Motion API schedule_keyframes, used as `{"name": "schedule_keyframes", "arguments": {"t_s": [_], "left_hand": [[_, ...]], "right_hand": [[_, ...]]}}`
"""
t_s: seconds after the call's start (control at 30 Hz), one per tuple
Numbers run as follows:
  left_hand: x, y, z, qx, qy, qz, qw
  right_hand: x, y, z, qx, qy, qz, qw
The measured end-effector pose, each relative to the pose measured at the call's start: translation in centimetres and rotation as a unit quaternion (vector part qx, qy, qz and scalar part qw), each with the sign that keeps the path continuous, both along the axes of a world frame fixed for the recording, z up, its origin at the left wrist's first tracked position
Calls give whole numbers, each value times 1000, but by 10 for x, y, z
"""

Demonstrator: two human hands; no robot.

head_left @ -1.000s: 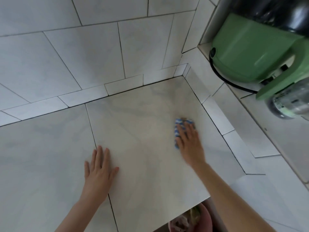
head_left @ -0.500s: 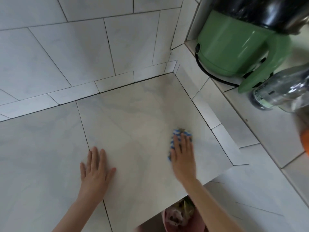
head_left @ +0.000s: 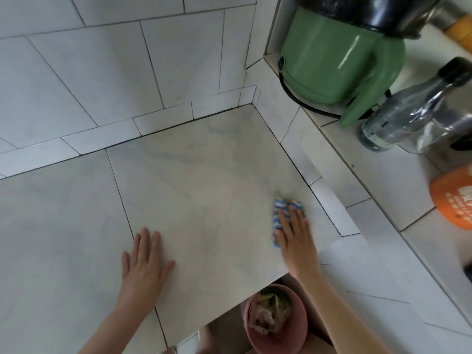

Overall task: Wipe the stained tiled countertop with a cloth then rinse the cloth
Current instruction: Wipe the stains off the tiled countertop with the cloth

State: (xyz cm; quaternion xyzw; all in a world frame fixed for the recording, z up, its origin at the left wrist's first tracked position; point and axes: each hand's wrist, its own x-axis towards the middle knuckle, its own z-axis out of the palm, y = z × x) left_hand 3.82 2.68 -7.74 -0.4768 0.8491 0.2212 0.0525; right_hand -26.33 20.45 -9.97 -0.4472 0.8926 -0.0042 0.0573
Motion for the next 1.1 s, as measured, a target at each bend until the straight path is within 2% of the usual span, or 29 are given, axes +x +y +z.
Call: {"name": "schedule_keyframes", "arguments": {"t_s": [0.13,0.3,0.47,0.6,0.7,0.83,0.9,1.03,1.1], "left_hand": [[-3,4,6,14,-8,3,1000],[-3,10,8,20,-4,4,1000],[-4,13,7,22,-9,4,1000],[-2,13,5,1,-10,2,1000],[-1,13,2,-3,-16,0,1000],[-5,14,4,5,-16,7,1000],[-5,14,4,6,-14,8,1000],[-3,15,4,6,-8,7,1000],[-1,14,2,8,-10,4,1000]], "right_hand": [[-39,48,-5,39,4,-58,998],[-16,52,-6,50,33,-83,995],[58,32,-14,46,-4,-83,996],[146,18,-4,-20,-65,-21,997],[179,14,9,-48,-96,23,994],[157,23,12,-48,-101,45,993],[130,31,8,-30,-90,25,995],[47,53,-8,60,-11,-39,997],[15,62,-8,65,30,-56,996]]}}
